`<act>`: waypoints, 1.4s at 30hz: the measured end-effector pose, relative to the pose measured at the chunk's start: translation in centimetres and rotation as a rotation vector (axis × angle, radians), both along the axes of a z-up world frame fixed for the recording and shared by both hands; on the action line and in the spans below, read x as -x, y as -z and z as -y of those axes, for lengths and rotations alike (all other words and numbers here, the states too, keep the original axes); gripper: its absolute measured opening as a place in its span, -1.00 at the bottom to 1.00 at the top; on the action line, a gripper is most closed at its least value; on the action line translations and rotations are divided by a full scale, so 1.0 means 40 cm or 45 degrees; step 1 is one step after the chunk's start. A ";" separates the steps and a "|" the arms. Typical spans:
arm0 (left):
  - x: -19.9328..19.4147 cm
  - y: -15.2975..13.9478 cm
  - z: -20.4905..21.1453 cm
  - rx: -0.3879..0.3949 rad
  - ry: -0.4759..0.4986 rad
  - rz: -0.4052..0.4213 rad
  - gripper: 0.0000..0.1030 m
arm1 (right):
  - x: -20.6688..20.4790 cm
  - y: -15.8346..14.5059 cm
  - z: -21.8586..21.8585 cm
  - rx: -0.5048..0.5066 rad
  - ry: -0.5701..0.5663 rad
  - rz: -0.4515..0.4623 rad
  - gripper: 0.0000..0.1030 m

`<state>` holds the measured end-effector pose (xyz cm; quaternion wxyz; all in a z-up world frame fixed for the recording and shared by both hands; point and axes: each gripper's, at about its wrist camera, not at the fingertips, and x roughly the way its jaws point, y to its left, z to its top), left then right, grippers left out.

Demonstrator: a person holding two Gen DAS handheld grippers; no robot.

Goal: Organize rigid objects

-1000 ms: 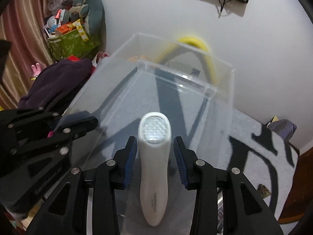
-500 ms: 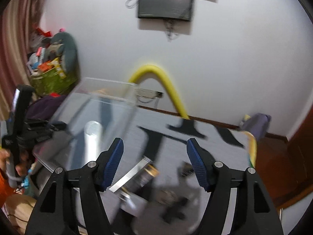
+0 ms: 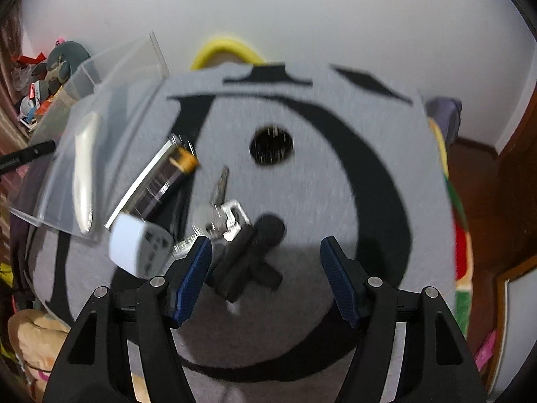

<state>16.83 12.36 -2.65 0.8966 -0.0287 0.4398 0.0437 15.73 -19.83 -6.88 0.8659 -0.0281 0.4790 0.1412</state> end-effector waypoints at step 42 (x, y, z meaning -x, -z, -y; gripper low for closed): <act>-0.001 0.000 -0.014 0.041 0.007 0.007 -0.84 | -0.023 -0.153 -0.478 -0.089 -0.532 0.163 -0.45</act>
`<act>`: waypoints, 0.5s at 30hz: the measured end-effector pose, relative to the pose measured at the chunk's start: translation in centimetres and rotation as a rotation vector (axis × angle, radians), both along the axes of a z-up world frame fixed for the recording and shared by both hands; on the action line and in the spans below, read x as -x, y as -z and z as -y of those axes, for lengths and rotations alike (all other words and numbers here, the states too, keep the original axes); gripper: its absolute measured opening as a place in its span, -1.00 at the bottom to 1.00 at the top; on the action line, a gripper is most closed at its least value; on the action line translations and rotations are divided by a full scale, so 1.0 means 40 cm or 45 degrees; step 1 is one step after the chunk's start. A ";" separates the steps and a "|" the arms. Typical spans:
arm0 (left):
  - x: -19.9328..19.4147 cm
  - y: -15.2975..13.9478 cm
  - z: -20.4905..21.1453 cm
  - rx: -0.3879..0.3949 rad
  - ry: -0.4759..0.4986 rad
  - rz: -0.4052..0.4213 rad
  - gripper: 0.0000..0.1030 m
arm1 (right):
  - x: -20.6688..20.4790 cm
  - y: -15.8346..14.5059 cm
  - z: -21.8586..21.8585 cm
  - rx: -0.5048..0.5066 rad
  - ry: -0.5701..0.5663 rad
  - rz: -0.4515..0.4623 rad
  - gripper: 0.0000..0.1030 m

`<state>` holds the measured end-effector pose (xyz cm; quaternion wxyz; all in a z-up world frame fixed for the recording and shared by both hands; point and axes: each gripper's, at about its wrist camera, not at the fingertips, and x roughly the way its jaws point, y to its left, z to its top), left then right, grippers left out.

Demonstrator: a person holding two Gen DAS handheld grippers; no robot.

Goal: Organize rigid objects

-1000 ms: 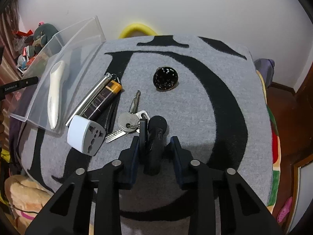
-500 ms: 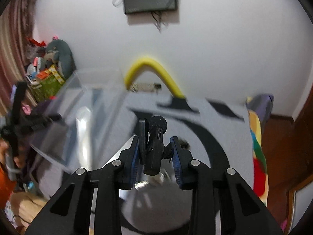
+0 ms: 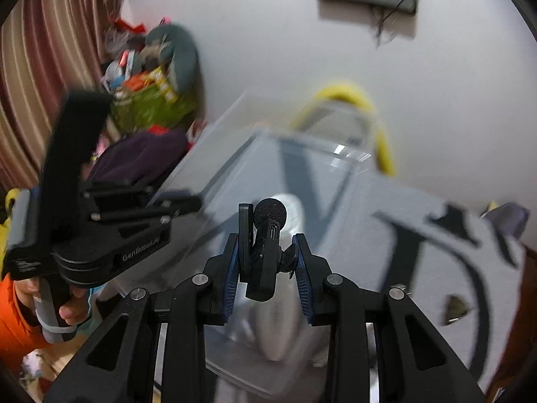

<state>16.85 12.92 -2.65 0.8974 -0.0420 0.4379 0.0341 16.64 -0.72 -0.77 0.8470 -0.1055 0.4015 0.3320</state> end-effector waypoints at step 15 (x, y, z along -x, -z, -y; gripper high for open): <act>0.002 -0.002 -0.003 0.005 0.002 -0.001 -0.84 | 0.034 0.059 -0.067 0.082 -0.129 -0.027 -0.14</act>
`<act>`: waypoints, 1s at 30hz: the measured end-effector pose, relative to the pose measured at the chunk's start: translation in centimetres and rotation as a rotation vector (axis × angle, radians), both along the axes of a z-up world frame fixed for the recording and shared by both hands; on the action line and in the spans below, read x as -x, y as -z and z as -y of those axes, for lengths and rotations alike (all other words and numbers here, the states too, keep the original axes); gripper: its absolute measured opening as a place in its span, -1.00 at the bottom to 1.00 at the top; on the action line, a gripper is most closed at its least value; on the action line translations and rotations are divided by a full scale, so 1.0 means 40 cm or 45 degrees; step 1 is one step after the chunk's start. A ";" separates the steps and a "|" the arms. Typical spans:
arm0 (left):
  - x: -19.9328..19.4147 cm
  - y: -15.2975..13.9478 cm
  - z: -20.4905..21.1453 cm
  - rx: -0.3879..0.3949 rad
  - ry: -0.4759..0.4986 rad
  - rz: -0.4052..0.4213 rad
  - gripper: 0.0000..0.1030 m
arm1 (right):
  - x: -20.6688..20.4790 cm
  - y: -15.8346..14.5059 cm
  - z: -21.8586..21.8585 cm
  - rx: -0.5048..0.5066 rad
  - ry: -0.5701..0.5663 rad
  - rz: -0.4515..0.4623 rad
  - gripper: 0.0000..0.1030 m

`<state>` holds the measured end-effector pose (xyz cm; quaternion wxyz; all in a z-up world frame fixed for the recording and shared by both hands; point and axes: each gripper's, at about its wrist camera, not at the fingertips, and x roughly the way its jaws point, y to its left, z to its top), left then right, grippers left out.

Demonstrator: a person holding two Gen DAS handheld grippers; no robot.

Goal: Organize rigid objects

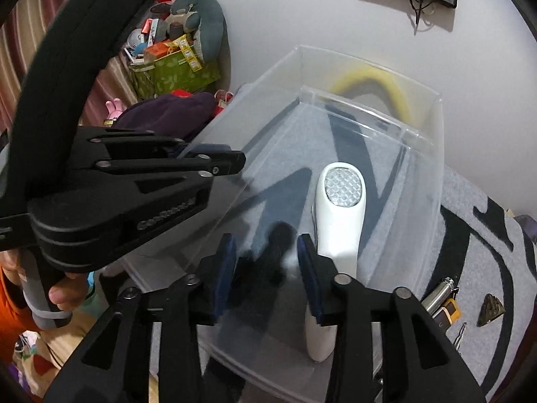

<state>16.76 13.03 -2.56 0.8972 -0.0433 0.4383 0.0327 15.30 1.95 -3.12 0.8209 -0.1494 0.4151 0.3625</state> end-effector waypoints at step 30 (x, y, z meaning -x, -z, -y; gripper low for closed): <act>-0.007 0.001 0.010 -0.033 -0.002 -0.018 -0.84 | -0.171 -0.005 0.540 0.002 0.697 0.022 0.27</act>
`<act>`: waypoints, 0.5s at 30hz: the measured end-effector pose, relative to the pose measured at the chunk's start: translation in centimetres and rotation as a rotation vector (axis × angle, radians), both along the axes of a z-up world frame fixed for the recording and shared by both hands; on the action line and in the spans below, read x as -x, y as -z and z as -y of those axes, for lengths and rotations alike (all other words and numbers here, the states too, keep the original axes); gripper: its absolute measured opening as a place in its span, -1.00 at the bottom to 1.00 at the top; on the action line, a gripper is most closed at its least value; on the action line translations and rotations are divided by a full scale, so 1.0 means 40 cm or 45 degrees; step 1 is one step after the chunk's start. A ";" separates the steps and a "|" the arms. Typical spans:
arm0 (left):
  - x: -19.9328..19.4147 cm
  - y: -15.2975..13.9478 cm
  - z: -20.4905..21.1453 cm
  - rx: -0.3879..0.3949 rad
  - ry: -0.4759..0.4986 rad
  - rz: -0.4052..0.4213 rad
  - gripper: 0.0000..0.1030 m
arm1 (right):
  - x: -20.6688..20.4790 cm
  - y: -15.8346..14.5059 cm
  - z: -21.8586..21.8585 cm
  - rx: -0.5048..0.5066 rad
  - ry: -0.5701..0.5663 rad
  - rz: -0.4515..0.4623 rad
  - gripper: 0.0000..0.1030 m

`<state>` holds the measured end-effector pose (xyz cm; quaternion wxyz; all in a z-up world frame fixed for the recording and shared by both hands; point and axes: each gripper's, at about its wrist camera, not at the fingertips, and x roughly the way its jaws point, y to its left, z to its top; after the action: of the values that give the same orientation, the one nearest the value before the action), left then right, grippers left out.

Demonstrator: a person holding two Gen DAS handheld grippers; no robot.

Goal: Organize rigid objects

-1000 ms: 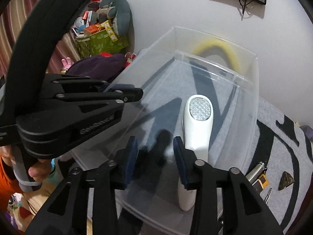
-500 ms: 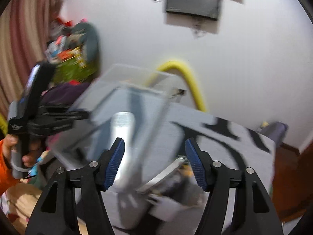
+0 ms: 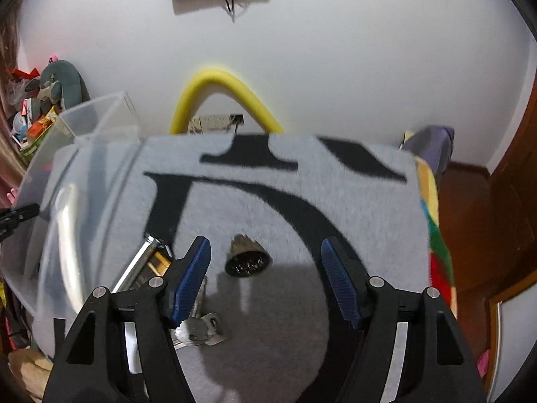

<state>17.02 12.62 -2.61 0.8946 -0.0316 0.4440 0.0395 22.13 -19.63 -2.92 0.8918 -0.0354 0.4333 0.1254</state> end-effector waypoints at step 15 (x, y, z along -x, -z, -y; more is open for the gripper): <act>-0.001 -0.001 0.003 -0.004 -0.001 0.003 -0.84 | -0.003 0.038 -0.033 0.037 -0.063 0.011 -0.43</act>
<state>17.06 12.51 -2.57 0.8951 -0.0304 0.4430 0.0406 22.24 -18.31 -4.44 0.8897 -0.0598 0.4300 0.1410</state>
